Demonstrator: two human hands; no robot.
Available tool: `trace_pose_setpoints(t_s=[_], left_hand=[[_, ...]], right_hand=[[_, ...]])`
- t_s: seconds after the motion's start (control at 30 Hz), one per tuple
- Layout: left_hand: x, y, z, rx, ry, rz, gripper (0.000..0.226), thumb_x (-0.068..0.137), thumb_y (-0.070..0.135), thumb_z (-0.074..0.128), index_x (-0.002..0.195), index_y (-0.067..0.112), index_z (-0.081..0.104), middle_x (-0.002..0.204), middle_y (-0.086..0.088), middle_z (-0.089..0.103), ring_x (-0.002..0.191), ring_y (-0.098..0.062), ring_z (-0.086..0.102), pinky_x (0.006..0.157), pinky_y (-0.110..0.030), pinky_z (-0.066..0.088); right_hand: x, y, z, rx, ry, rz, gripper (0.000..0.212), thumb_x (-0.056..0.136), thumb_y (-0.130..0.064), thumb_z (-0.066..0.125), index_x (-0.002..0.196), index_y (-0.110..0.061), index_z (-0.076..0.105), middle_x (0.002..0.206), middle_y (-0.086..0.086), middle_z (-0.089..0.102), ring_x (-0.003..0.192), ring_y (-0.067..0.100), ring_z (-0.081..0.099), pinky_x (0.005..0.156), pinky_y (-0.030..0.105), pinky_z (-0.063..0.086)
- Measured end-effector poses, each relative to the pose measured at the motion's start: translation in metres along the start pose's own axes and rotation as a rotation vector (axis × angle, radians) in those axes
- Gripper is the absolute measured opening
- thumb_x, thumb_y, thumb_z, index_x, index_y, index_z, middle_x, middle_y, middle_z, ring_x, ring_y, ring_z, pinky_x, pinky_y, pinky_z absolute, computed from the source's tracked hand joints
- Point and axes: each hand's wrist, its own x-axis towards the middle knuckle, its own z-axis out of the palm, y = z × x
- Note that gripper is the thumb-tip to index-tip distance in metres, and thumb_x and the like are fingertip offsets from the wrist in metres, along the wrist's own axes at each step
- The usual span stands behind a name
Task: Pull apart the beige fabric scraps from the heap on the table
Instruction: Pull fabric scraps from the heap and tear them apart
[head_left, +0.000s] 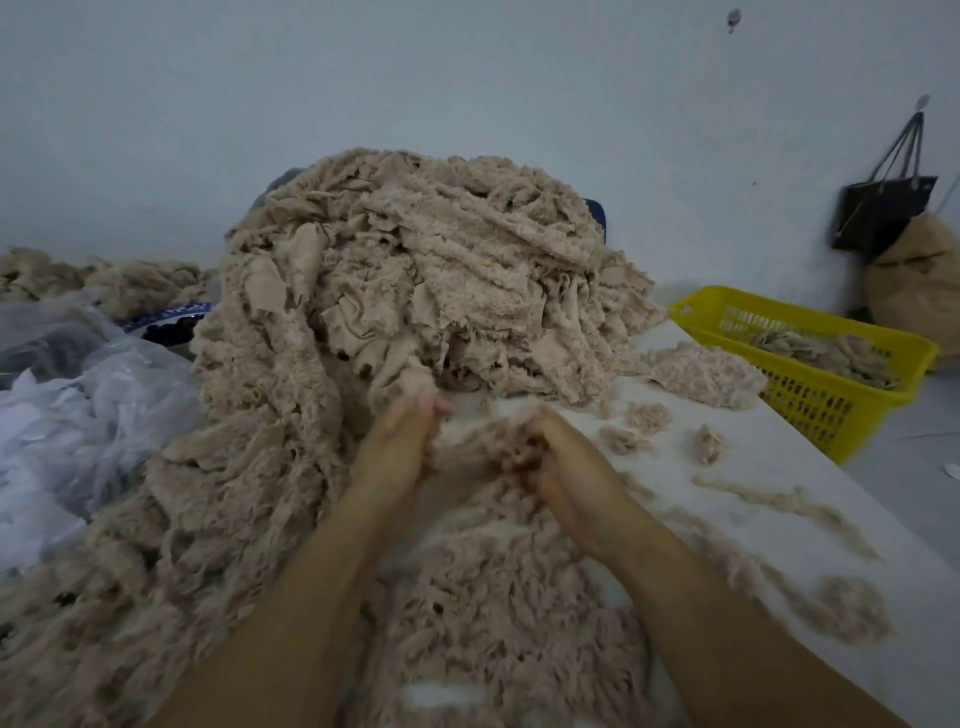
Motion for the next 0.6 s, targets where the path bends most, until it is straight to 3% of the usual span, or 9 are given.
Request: trace_pose_setpoints(t_s=[0.07,0.13,0.17,0.23,0.27,0.37,0.43,0.5,0.6], left_hand=[[-0.012,-0.005,0.013,0.379,-0.165,0.197,0.033,0.106,0.032,0.043,0.08,0.033,0.063,0.066,0.021,0.061,0.059,0.007,0.055,0.053,-0.008,0.042],[-0.019,-0.005,0.025,0.546,-0.309,0.308,0.031,0.106,0.032,0.043,0.08,0.037,0.06,0.072,0.023,0.064,0.067,0.008,0.058,0.06,-0.013,0.042],[-0.021,-0.004,0.028,0.606,-0.361,0.331,0.027,0.106,0.032,0.042,0.087,0.037,0.06,0.075,0.02,0.066,0.071,0.005,0.06,0.062,-0.019,0.044],[-0.021,-0.004,0.026,0.687,-0.433,0.368,0.024,0.107,0.029,0.04,0.112,0.028,0.064,0.094,0.011,0.071,0.084,-0.005,0.065,0.073,-0.027,0.051],[-0.021,-0.006,0.026,0.725,-0.461,0.406,0.025,0.107,0.028,0.04,0.115,0.025,0.063,0.1,0.005,0.071,0.088,-0.01,0.064,0.076,-0.031,0.051],[-0.03,-0.008,0.038,0.818,-0.566,0.515,0.025,0.103,0.036,0.037,0.081,0.034,0.049,0.078,0.005,0.059,0.07,-0.014,0.054,0.063,-0.037,0.044],[-0.029,-0.012,0.042,0.76,-0.537,0.475,0.032,0.104,0.039,0.039,0.073,0.032,0.041,0.067,0.008,0.052,0.061,-0.01,0.049,0.059,-0.033,0.04],[-0.024,-0.014,0.036,0.66,-0.444,0.385,0.038,0.105,0.04,0.044,0.067,0.034,0.045,0.06,0.015,0.051,0.056,-0.001,0.046,0.053,-0.018,0.034],[-0.024,-0.011,0.028,0.431,-0.381,0.147,0.028,0.094,0.066,0.042,0.081,0.05,0.061,0.083,0.035,0.062,0.081,0.016,0.057,0.07,-0.006,0.042]], right_hand=[[0.003,0.0,-0.006,-0.033,0.026,-0.039,0.04,0.1,-0.047,0.046,0.103,-0.012,0.064,0.08,0.017,0.064,0.067,0.025,0.063,0.061,0.034,0.048],[0.001,0.0,-0.004,-0.14,-0.043,-0.006,0.053,0.089,-0.068,0.048,0.095,-0.022,0.073,0.073,0.013,0.069,0.058,0.022,0.064,0.054,0.027,0.048],[-0.001,0.001,-0.003,-0.182,-0.089,0.012,0.052,0.084,-0.069,0.052,0.086,-0.022,0.074,0.067,0.01,0.068,0.05,0.018,0.061,0.046,0.024,0.045],[-0.003,0.002,0.0,-0.198,-0.105,0.029,0.042,0.088,-0.058,0.06,0.081,-0.018,0.071,0.068,0.008,0.068,0.049,0.012,0.062,0.041,0.02,0.044],[-0.004,0.001,0.001,-0.167,-0.066,0.038,0.035,0.093,-0.049,0.061,0.084,-0.016,0.069,0.073,0.007,0.069,0.053,0.01,0.064,0.043,0.02,0.046],[-0.003,-0.005,-0.006,-0.001,0.095,0.09,0.025,0.099,-0.033,0.056,0.089,-0.014,0.069,0.084,0.007,0.073,0.066,0.014,0.07,0.051,0.022,0.053],[-0.003,-0.009,-0.011,0.095,0.125,0.081,0.027,0.1,-0.035,0.055,0.097,-0.015,0.073,0.094,0.008,0.077,0.077,0.016,0.074,0.056,0.025,0.058],[-0.002,-0.008,-0.012,0.115,0.122,0.011,0.024,0.099,-0.037,0.057,0.101,-0.018,0.072,0.098,0.006,0.077,0.082,0.016,0.074,0.06,0.025,0.058],[0.002,-0.001,-0.013,-0.049,0.147,-0.099,0.024,0.097,-0.037,0.061,0.076,-0.026,0.065,0.086,-0.006,0.073,0.083,0.014,0.07,0.075,0.029,0.052]])
